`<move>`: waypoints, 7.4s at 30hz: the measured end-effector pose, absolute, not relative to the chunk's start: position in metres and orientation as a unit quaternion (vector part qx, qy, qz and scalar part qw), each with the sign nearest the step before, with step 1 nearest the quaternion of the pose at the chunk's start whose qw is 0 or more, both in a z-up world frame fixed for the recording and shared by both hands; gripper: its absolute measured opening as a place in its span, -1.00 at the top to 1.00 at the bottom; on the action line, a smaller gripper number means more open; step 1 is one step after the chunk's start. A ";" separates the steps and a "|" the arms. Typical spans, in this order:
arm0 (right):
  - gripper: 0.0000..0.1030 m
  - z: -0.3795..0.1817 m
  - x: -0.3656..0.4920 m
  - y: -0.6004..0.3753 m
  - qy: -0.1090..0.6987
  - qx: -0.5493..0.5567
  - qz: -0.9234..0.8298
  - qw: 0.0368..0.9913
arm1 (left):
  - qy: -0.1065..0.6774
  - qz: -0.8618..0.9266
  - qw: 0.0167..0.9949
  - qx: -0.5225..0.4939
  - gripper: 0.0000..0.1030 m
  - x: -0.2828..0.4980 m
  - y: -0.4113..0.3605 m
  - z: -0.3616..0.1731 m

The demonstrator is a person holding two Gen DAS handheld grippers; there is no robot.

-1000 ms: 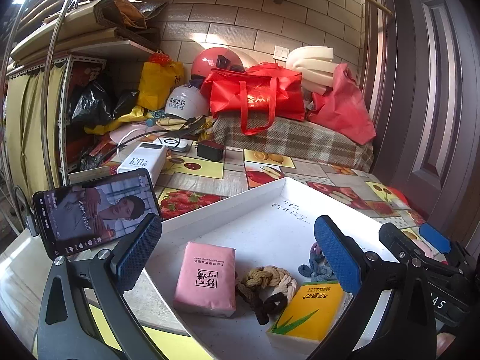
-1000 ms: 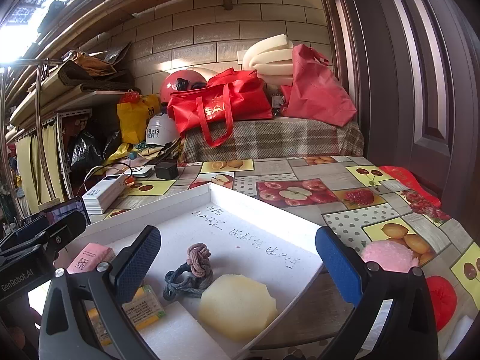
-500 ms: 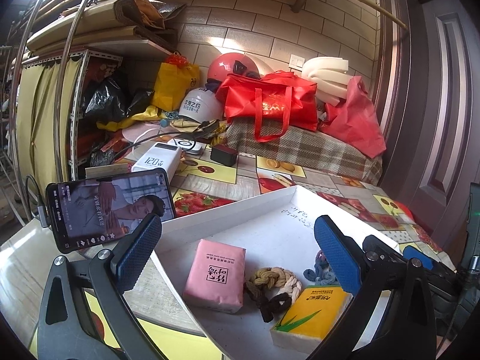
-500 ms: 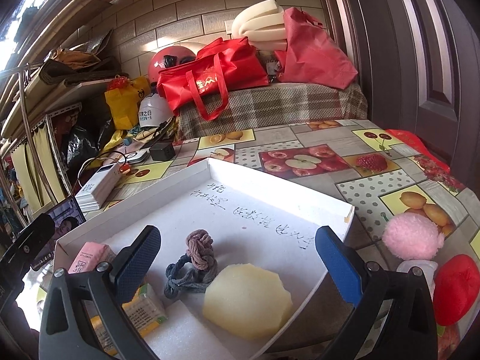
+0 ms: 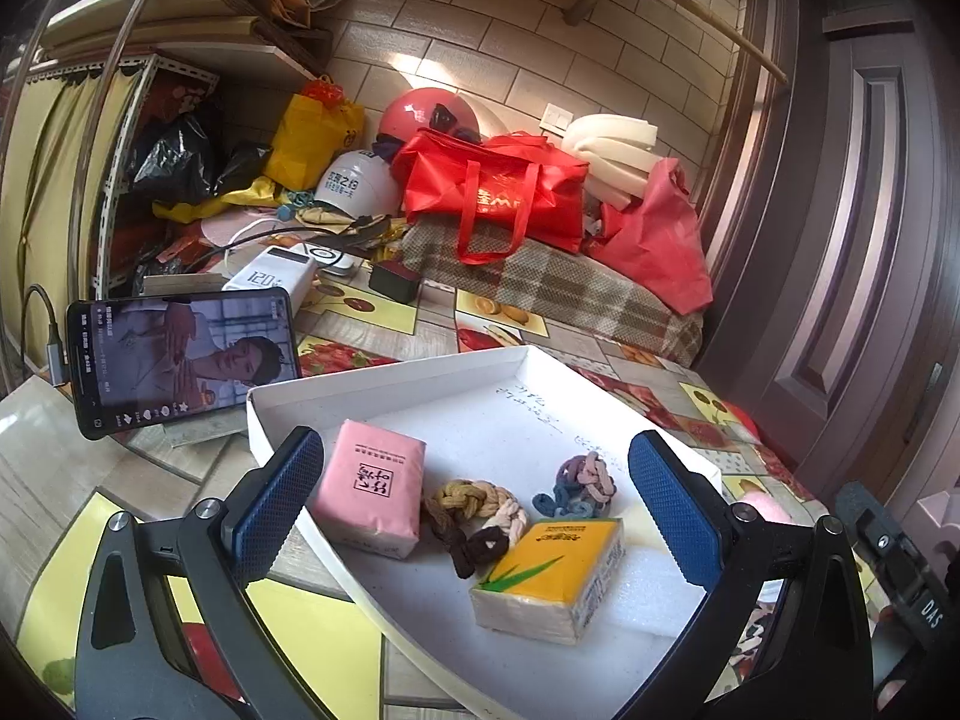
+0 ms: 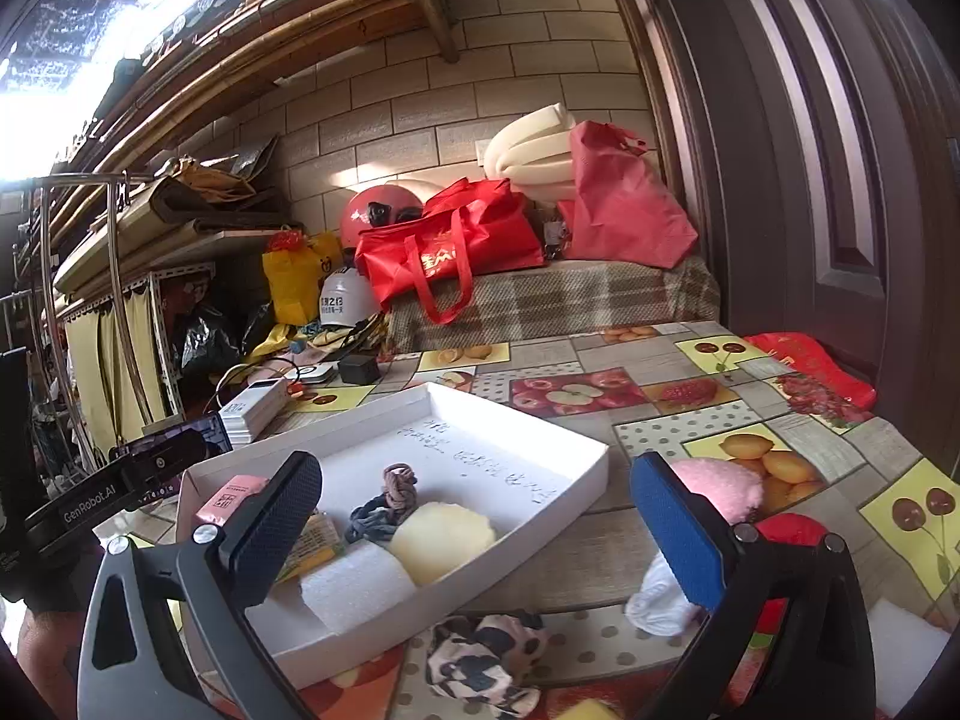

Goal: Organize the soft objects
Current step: 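Move both grippers back over the pile of soft items, then grasp the yellow sponge with the left gripper while the right grasps the white foam strip, then carry the yellow sponge and white foam strip over the tray with both grippers, then open the left gripper to drop the sponge while the right releases the foam strip, then grasp the white towel figure with the left gripper while the right grasps the black-and-white cloth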

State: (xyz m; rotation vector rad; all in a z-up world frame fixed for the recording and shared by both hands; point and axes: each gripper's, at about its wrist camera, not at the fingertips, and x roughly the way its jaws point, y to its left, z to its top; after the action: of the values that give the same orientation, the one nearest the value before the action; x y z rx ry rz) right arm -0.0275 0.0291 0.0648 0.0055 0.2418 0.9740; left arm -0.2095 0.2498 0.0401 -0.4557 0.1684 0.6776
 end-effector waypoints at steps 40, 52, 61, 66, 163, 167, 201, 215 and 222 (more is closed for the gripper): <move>-1.00 0.026 0.087 -0.131 0.330 -0.090 0.460 0.819 | 0.405 -0.072 0.911 0.031 -0.30 -0.054 0.036 0.008; -0.02 0.003 0.066 -0.101 0.341 -0.216 0.455 0.794 | 0.389 -0.063 0.918 0.032 -0.11 -0.060 0.037 0.012; -0.03 0.069 0.047 -0.118 0.229 -0.074 0.486 0.840 | 0.265 -0.012 0.964 0.009 -0.12 -0.101 0.053 0.042; -0.03 0.070 0.041 -0.103 0.193 -0.031 0.467 0.862 | 0.210 0.020 0.977 -0.009 -0.12 -0.122 0.069 0.052; -1.00 0.044 0.028 0.145 0.169 -0.133 0.482 0.849 | 0.149 0.330 0.929 -0.081 -1.00 -0.160 0.275 0.049; -1.00 0.046 0.025 0.142 0.156 -0.129 0.484 0.851 | 0.146 0.330 0.929 -0.085 -1.00 -0.161 0.276 0.049; 0.24 0.002 -0.040 0.069 0.237 -0.305 0.594 0.706 | 0.140 0.215 0.966 -0.038 -1.00 -0.156 0.177 0.055; 0.22 0.028 0.098 -0.095 0.317 -0.111 0.449 0.828 | 0.346 0.084 0.934 -0.002 -0.93 -0.012 0.081 0.027; 0.22 0.026 0.090 -0.089 0.315 -0.120 0.466 0.818 | 0.395 0.101 0.913 0.013 -0.51 0.040 0.082 0.010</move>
State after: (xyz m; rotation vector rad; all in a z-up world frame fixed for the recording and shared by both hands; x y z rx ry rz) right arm 0.0902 -0.0889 0.0264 -0.2550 0.6710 0.9921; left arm 0.0398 0.0818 0.0096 0.0262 0.8146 0.2071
